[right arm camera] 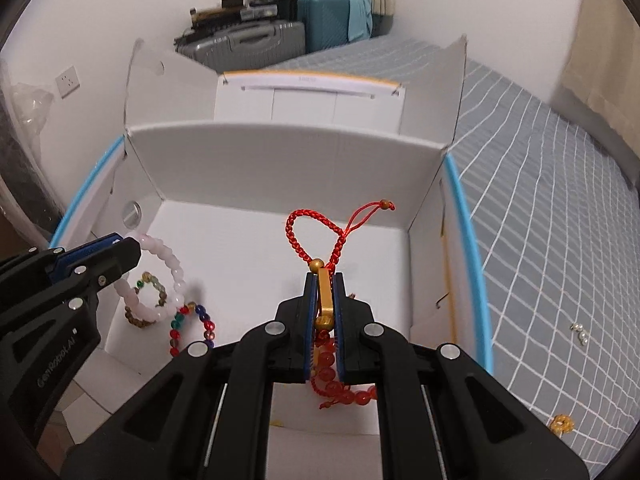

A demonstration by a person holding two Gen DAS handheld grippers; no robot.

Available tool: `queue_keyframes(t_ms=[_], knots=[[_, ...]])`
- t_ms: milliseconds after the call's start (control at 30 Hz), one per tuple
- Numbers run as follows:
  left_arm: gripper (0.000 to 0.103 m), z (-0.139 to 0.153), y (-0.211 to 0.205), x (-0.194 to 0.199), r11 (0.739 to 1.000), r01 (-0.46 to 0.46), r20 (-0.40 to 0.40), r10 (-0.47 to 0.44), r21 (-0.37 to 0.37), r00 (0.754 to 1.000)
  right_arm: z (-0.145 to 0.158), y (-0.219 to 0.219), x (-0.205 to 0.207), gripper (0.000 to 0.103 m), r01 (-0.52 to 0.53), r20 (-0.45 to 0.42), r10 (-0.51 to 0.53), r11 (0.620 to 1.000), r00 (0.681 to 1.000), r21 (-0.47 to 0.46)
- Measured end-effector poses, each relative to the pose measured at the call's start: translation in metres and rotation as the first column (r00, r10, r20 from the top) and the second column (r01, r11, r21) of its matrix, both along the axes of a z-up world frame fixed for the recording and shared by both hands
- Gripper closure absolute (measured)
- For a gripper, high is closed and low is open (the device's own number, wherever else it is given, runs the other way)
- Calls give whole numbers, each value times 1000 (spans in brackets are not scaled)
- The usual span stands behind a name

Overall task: Organize jewelry
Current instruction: 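Carry both held bracelets over to the white box, then open the left tool dropping its bracelet in the box while the right tool releases its bracelet, then move both open tools back from the box toward the bed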

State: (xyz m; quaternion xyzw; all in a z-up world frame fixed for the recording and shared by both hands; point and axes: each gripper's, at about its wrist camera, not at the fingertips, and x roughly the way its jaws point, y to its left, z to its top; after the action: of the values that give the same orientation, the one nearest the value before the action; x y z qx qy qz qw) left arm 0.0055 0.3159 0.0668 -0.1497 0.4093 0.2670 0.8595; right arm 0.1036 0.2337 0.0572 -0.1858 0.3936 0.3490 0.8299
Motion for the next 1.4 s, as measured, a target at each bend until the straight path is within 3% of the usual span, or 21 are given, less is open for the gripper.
queue_keyframes(t_ms=[400,467,500,567,600,700,833,933,1133,1400], knots=[[89,-17,5,6,1000,-16,-54,14,-22,998,-20,8,12,94,27,-66,-31,998,997,-56],[78,-15,7,3,999,-23,-46,22,-32,999,-19,9,11,91,25,-66,-28,998,997,-56],[73,-13,8,2,999,-31,-41,30,-32,999,-18,9,11,87,24,-65,-28,998,997,-55],[59,-10,10,-1,998,-46,-29,46,-33,999,-13,6,10,62,22,-58,-24,999,998,-33],[58,-8,10,-2,998,-49,-27,48,-31,998,-11,5,9,59,22,-51,-23,1000,998,-22],[34,-1,9,-7,998,-56,-7,56,-17,998,-2,2,5,45,17,-36,-17,1000,999,0],[21,12,5,-13,997,-67,18,67,25,998,11,-5,2,29,40,-5,-40,999,999,15],[13,20,7,-19,997,-72,50,71,14,996,18,-14,3,18,57,5,-57,998,998,31],[6,32,-1,-21,998,-58,75,56,34,996,29,-42,2,8,101,37,-102,994,994,46],[6,39,-34,-7,999,11,88,-15,38,996,47,-105,8,8,197,67,-201,978,977,68]])
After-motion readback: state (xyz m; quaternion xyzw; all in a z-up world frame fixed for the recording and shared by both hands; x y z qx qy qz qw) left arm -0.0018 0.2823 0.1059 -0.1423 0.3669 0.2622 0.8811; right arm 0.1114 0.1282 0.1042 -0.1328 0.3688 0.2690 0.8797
